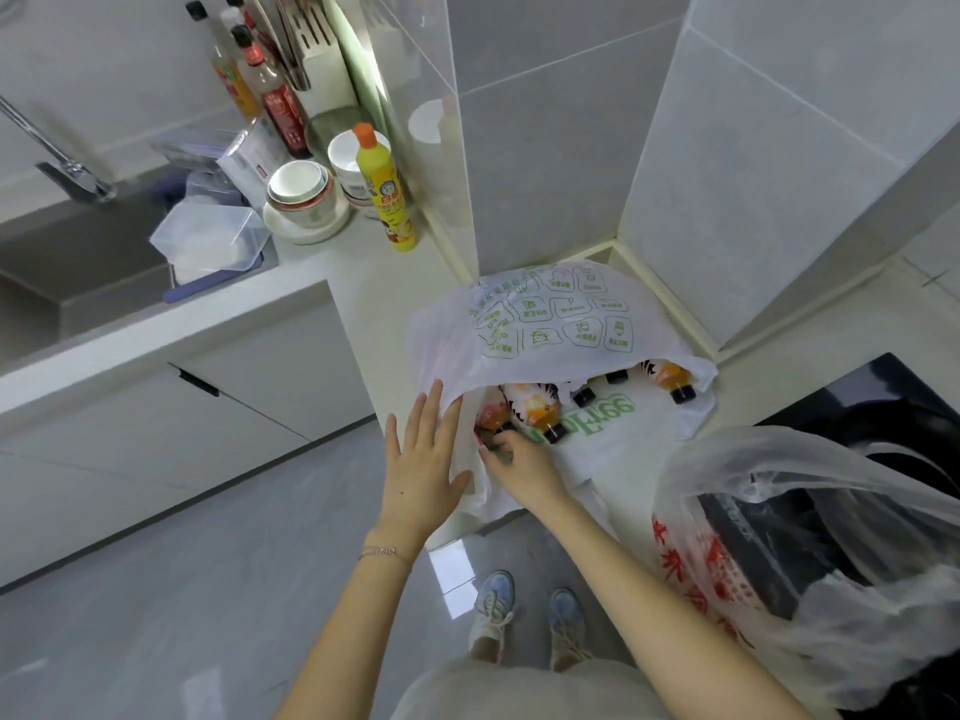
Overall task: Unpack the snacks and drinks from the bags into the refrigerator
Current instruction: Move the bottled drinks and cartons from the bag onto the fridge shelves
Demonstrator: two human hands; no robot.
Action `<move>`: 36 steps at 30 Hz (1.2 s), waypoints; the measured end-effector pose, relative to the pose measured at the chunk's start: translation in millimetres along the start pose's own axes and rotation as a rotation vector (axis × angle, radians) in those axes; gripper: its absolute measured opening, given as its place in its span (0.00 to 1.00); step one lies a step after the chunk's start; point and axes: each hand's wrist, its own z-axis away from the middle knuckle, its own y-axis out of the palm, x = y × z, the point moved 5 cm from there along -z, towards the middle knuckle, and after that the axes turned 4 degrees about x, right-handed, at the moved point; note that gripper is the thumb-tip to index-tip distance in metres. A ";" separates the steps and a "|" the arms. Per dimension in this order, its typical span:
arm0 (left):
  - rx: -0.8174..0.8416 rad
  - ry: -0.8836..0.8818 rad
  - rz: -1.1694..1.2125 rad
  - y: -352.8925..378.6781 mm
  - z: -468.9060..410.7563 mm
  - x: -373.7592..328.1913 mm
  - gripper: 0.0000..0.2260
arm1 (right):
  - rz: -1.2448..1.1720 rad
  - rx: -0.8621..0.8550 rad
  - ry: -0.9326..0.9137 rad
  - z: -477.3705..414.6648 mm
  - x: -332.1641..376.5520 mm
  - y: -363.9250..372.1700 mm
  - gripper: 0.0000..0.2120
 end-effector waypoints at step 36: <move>0.155 -0.052 0.038 33.7 -15.0 35.7 0.39 | -0.524 -0.003 0.267 -12.9 1.0 40.9 0.17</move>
